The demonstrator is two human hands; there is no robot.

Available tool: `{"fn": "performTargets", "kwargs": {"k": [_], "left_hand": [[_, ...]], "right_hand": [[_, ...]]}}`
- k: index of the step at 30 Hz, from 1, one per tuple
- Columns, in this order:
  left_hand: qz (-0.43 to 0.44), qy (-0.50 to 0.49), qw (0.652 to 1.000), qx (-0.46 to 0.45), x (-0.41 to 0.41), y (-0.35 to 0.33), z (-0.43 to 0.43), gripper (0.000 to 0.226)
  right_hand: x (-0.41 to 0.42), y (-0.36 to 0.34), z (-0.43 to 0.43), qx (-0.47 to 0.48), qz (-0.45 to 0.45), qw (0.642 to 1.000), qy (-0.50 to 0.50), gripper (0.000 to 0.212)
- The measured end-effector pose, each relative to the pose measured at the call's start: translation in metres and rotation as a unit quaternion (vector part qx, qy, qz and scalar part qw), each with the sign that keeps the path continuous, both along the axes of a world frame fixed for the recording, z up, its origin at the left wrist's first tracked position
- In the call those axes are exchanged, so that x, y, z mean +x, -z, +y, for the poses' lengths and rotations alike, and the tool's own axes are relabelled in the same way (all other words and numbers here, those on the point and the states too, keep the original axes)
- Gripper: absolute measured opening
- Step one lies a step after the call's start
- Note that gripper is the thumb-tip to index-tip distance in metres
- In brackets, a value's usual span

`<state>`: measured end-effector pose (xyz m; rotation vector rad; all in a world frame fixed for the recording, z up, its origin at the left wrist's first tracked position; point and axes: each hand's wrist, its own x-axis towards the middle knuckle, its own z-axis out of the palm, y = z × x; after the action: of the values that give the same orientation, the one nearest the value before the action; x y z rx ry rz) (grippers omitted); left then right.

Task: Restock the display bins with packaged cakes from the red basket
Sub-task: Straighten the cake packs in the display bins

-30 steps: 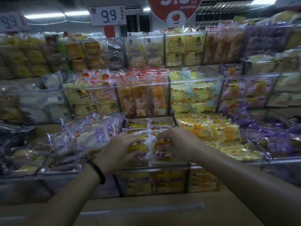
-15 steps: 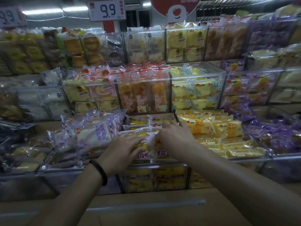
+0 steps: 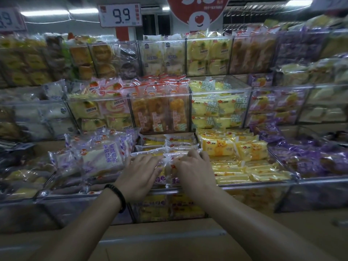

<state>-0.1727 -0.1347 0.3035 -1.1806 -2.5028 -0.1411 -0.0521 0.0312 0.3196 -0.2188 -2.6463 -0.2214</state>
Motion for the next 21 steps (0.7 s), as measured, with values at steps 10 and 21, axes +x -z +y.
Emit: {"fn": "performTargets", "kwargs": {"k": [10, 21], "left_hand": [[0.039, 0.012, 0.995, 0.091, 0.032, -0.032, 0.015, 0.058], [-0.036, 0.141, 0.984, 0.104, 0.047, -0.087, 0.149, 0.023]], "right_hand": [[0.044, -0.039, 0.053, -0.195, -0.045, 0.976, -0.084, 0.047], [0.068, -0.066, 0.205, -0.147, -0.026, 0.987, 0.054, 0.052]]}}
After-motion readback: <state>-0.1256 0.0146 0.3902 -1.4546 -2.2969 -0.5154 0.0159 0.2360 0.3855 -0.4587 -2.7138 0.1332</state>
